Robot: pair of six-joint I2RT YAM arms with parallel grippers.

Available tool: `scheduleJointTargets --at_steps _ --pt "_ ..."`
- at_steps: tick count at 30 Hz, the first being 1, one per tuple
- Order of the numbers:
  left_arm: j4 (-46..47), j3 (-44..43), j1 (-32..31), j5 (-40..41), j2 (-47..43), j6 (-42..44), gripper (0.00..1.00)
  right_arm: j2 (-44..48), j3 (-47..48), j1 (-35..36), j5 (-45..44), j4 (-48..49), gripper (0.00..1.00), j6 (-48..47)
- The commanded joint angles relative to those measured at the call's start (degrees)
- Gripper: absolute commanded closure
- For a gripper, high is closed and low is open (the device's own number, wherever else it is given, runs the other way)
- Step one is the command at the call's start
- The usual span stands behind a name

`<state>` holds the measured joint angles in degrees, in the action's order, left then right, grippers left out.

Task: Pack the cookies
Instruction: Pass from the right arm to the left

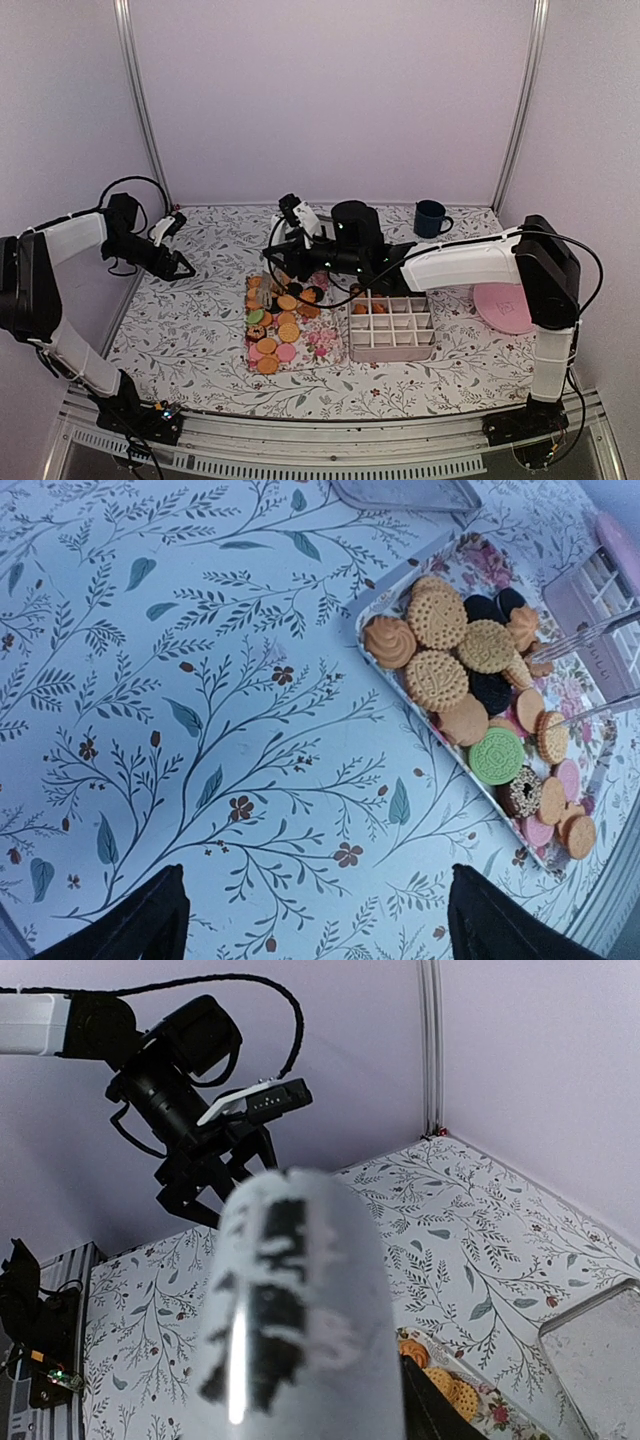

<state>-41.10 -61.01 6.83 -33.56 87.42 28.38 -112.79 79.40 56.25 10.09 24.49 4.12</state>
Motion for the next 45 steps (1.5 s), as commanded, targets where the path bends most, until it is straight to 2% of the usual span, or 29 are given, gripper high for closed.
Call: scheduleJointTargets --at_steps 1,18,26,33,37,45 --pt "-0.31 0.92 0.46 0.55 -2.50 1.26 0.10 -3.20 2.94 -0.01 2.13 3.14 0.56 2.55" --pt "0.09 2.03 0.46 0.32 -3.31 0.90 0.10 -4.23 1.66 0.02 3.16 10.25 0.58 7.16" --pt "1.54 2.03 0.34 -1.62 -3.44 -0.33 0.11 -8.22 5.85 0.88 4.49 11.65 0.59 8.48" --pt "3.05 -0.37 -3.54 -4.26 -1.29 -2.10 0.12 -9.64 5.95 1.30 4.00 11.91 0.59 7.85" --pt "3.40 -0.27 -6.39 -7.38 -1.51 -2.19 0.12 -11.04 6.81 1.30 4.70 13.28 0.59 7.74" --pt "-0.09 -0.02 -11.88 -19.06 -4.07 1.10 0.10 -10.46 8.67 1.15 6.46 17.94 0.60 10.01"
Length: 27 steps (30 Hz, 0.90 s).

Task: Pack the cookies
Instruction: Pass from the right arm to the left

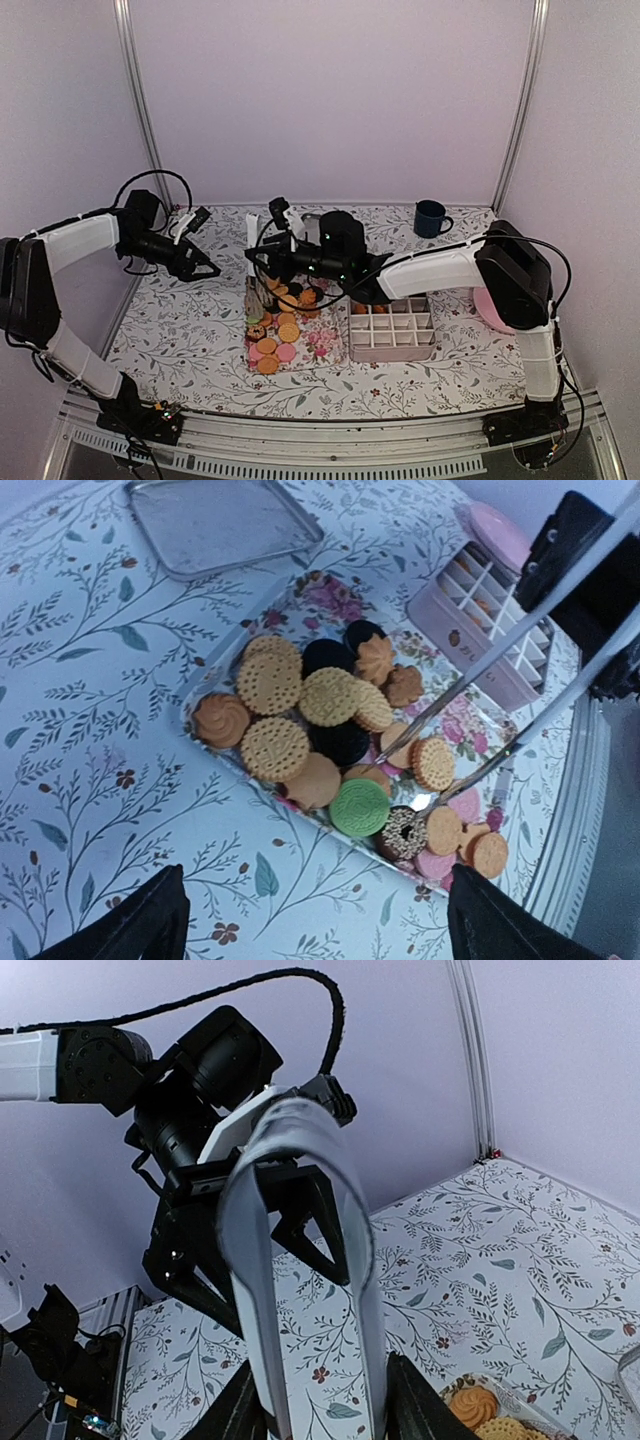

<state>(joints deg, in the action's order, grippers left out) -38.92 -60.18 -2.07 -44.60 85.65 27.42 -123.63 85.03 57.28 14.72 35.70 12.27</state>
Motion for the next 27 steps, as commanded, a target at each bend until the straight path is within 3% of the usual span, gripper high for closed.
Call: scheduleJointTargets --at_steps 1,11,20,27 --pt "-2.98 -1.16 -3.82 -9.35 -2.37 2.25 0.10 0.59 3.26 0.07 2.10 7.50 0.60 2.60" --pt "-5.37 -1.37 -5.79 -21.44 -4.64 2.01 0.20 2.69 2.86 -0.93 3.85 15.13 0.60 9.34" --pt "-7.96 -0.16 -6.12 -23.62 -4.58 4.07 0.31 2.50 2.81 -2.40 7.06 20.32 0.60 15.26" --pt "-9.75 -0.20 -6.39 -25.27 -4.13 4.97 0.48 2.71 2.89 -2.75 7.44 22.23 0.60 16.70"
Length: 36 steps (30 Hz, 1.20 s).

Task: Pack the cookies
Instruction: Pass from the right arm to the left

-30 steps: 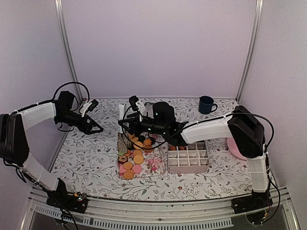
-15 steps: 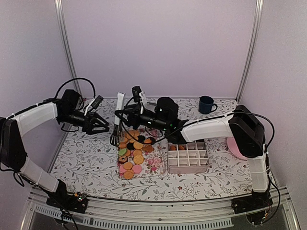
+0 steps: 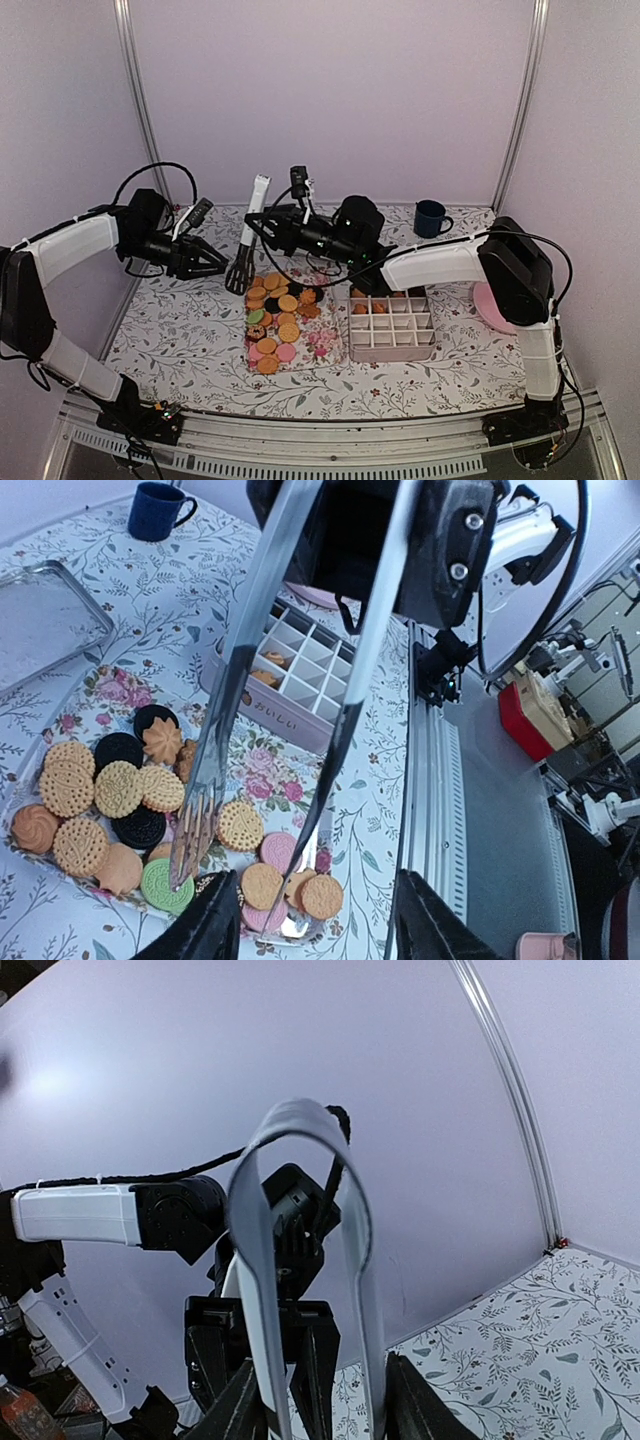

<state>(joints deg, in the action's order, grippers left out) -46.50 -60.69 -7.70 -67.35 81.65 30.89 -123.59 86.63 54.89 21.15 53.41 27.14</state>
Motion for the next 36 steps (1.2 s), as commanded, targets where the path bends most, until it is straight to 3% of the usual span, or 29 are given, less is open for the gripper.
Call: scheduleJointTargets --at_steps 1,14,22,27,30,36 --pt "-2.37 0.51 -0.92 -2.67 0.10 1.65 0.49 2.58 1.46 -0.33 1.15 4.68 0.60 1.87" --pt "-2.41 1.31 -1.96 -2.38 1.75 2.24 0.58 1.14 3.39 -0.61 3.29 6.88 0.60 4.82" --pt "-2.08 1.45 -3.44 -3.03 2.62 1.80 0.72 -0.14 5.00 -0.64 3.36 8.10 0.61 6.17" --pt "-2.06 1.27 -3.54 -2.98 2.77 1.89 0.89 -0.16 4.33 -0.61 4.09 8.20 0.60 6.42" --pt "-2.25 1.03 -3.54 -2.36 2.52 2.25 0.96 0.24 3.13 -0.84 5.44 7.92 0.56 5.96" --pt "-6.67 -0.48 -3.53 2.21 2.46 8.17 0.99 1.21 1.32 -5.10 19.41 5.55 0.30 8.42"
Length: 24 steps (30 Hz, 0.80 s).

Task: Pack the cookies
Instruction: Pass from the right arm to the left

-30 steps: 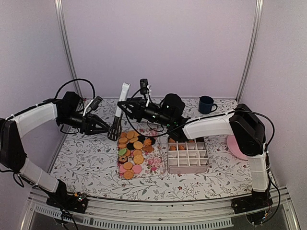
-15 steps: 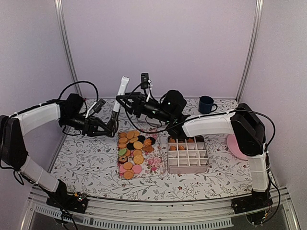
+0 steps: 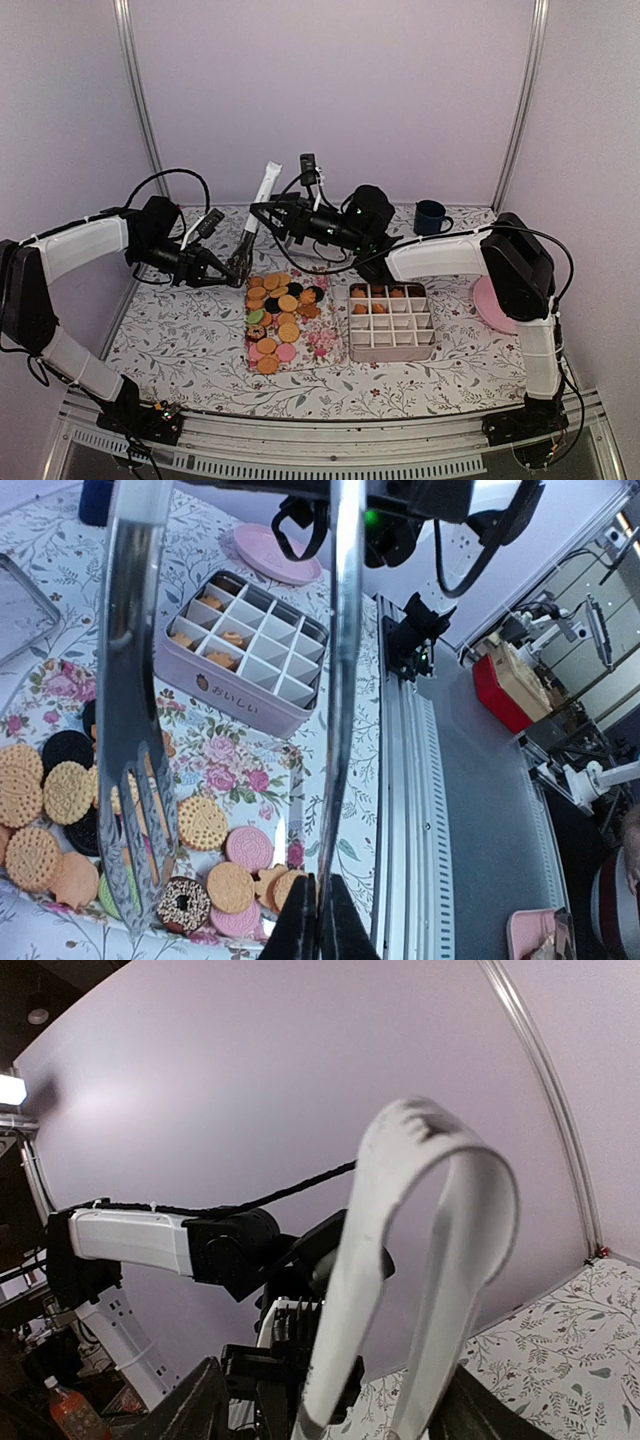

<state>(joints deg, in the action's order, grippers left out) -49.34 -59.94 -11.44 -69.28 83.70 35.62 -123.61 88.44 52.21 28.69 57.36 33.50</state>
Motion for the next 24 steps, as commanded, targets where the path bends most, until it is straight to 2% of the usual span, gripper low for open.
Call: scheduleJointTargets --at_steps 1,3,8,18,24 --pt "-4.67 -1.54 0.19 5.08 0.41 4.14 0.99 1.51 -0.47 -3.12 14.52 -0.08 0.26 2.18" --pt "-5.94 -2.03 0.20 6.59 0.55 6.03 0.99 2.59 -0.25 -4.31 18.84 -5.01 0.21 0.30" --pt "-6.87 -2.54 0.17 8.17 0.41 7.43 1.00 3.46 1.66 -5.77 26.87 -14.25 0.19 -4.13" --pt "-7.39 -2.72 -0.35 9.21 -0.15 8.24 1.00 2.90 2.21 -6.96 22.21 -14.92 0.19 -5.45" --pt "-7.39 -2.48 -0.48 9.66 -0.46 8.49 1.00 2.56 2.01 -7.64 19.84 -11.59 0.18 -3.18"
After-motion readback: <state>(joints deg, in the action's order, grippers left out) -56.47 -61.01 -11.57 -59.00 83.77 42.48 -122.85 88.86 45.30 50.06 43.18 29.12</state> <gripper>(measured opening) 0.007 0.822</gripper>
